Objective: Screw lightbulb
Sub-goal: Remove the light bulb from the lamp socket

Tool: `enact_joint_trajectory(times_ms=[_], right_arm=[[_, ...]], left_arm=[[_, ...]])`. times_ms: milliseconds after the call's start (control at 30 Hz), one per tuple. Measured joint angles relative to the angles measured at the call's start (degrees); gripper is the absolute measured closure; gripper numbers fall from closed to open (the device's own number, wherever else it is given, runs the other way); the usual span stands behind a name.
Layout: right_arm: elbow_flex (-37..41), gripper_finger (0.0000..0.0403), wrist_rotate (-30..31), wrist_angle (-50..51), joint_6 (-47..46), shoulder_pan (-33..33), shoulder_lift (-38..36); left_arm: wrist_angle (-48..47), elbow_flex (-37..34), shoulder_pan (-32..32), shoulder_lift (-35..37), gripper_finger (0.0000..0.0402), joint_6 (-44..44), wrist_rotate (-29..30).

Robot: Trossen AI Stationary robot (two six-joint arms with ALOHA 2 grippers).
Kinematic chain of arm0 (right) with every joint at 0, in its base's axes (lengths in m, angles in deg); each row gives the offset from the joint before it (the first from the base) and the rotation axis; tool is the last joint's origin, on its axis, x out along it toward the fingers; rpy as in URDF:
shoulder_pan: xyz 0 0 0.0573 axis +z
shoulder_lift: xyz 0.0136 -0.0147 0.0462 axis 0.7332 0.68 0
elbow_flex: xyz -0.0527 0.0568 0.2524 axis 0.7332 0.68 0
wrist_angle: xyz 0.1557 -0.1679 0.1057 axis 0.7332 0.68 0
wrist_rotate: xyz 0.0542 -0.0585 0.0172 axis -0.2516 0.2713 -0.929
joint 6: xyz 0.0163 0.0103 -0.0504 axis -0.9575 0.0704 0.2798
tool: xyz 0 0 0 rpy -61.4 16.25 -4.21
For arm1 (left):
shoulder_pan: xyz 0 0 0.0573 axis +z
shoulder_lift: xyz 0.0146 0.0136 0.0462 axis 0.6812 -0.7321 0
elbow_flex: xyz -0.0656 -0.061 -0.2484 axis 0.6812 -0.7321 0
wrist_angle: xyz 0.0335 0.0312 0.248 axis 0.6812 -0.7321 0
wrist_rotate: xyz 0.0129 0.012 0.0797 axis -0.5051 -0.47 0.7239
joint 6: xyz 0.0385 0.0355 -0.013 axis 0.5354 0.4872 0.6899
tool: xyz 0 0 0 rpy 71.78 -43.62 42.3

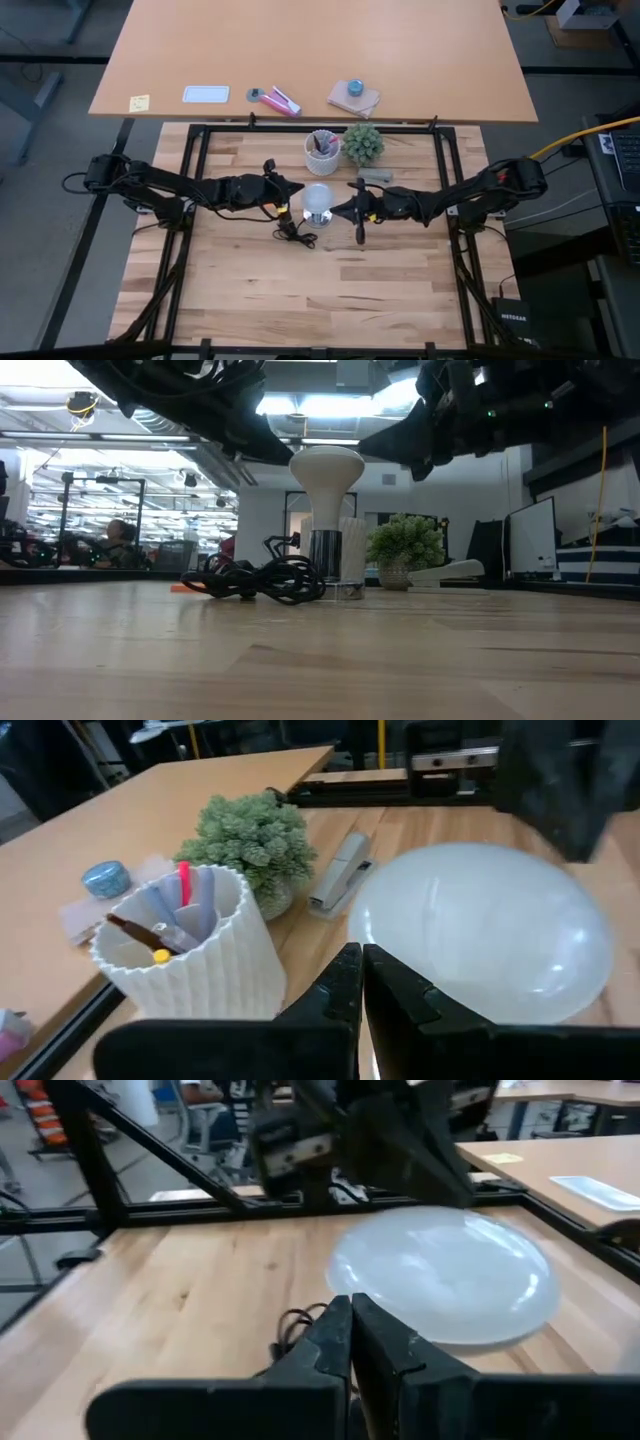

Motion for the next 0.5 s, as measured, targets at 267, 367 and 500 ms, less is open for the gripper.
enact_joint_trajectory(times_ms=[267, 367, 500], right_arm=[[0.0, 0.0391, 5.9, -0.1, 0.3, 0.1, 1.1], [0.0, 0.0391, 7.5, -0.1, 0.3, 0.1, 1.1], [0.0, 0.0391, 8.4, 0.2, 0.2, 0.1, 1.1]], left_arm=[[-1.5, 0.1, -0.3, 0.0, 0.0396, -3.7, -2.5], [-2.1, 0.1, -1.3, 0.0, 0.0396, -4.9, -2.0], [-2.4, 0.1, -2.8, 0.1, 0.0396, -5.7, -1.4]])
